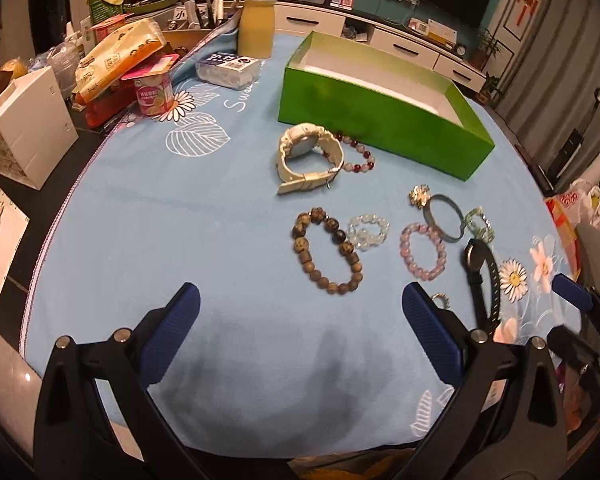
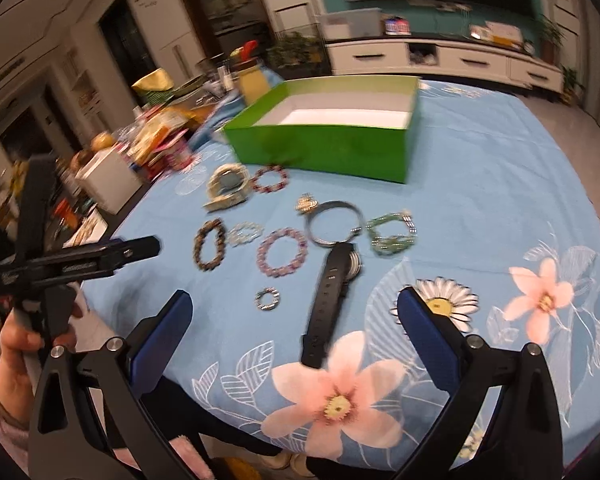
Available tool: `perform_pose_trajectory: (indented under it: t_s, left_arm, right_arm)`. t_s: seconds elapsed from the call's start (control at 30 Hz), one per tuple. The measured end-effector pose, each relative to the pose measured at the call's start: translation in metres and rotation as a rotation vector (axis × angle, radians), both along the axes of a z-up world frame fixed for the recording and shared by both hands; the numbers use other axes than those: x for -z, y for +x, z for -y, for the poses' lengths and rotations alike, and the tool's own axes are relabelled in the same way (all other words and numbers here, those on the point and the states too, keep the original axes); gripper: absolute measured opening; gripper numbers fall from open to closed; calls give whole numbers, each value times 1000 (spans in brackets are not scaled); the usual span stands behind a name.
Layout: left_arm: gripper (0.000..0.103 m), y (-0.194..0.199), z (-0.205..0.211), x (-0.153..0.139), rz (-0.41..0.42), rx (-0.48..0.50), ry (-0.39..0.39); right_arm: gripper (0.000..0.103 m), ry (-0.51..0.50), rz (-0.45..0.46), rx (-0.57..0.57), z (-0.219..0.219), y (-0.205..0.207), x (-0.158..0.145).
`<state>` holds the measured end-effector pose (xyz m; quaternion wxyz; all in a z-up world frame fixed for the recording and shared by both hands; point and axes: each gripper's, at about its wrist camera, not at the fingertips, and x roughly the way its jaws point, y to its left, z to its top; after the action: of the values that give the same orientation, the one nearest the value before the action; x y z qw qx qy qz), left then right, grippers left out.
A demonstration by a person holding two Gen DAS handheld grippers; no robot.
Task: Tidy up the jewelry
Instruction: 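Grasp the brown wooden bead bracelet with the left tool while the right tool grasps the small silver ring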
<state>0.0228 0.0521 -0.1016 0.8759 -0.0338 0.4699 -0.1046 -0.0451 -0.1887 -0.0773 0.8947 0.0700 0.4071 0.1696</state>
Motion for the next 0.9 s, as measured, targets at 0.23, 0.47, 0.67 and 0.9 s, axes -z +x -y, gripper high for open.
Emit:
perform_pose_trajectory:
  t_s: [0.23, 0.47, 0.67, 0.9]
  left_arm:
    - [101, 2, 7, 14, 13, 44, 10]
    - [93, 15, 7, 22, 7, 30, -1]
    - [83, 26, 12, 28, 17, 17, 39]
    - [58, 39, 17, 34, 21, 19, 56]
  right_arm:
    - [69, -54, -11, -156, -38, 6, 26]
    - [48, -112, -26, -178, -54, 28, 51]
    - [37, -224, -2, -161, -61, 39, 64]
    - [22, -261, 44, -164, -65, 42, 67]
